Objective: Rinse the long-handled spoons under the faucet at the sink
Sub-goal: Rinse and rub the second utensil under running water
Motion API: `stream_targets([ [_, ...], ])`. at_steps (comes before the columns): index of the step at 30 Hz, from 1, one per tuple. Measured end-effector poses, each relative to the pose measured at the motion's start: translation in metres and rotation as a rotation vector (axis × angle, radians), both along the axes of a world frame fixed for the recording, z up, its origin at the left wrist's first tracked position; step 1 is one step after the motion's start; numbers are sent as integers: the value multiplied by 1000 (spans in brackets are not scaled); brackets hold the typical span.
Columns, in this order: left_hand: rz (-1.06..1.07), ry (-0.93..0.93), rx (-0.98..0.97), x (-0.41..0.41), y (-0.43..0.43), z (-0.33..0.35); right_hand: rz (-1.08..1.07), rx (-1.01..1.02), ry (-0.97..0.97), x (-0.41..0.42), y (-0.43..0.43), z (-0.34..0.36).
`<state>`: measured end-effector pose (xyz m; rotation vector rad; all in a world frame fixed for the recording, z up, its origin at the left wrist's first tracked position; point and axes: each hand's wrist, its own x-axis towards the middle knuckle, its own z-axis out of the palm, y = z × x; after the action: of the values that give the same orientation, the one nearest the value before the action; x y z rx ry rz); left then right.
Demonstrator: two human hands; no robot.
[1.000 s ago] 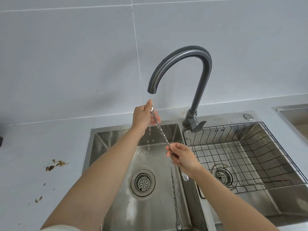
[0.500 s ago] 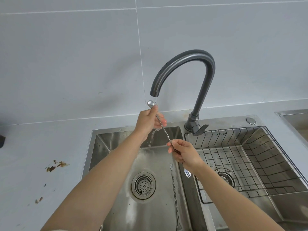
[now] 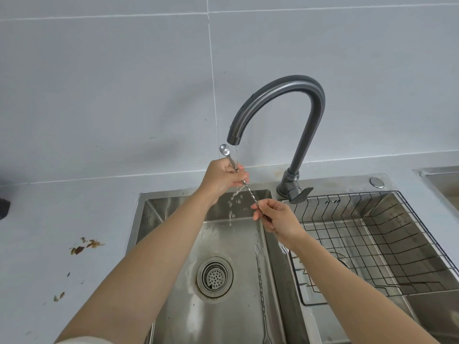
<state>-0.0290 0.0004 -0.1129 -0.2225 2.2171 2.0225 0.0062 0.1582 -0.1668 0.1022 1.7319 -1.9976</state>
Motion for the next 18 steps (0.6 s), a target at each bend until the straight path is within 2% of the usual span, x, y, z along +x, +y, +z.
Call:
stream_targets([
  [4, 22, -5, -111, 3, 10, -2, -8, 4, 31, -6, -5, 5],
  [8, 54, -1, -132, 2, 9, -1, -8, 24, 53, -11, -9, 10],
  [14, 60, 43, -47, 5, 2, 0, 23, 53, 72, -16, -12, 15],
  [18, 33, -43, -31, 8, -1, 4, 34, 41, 66, -18, -15, 17],
])
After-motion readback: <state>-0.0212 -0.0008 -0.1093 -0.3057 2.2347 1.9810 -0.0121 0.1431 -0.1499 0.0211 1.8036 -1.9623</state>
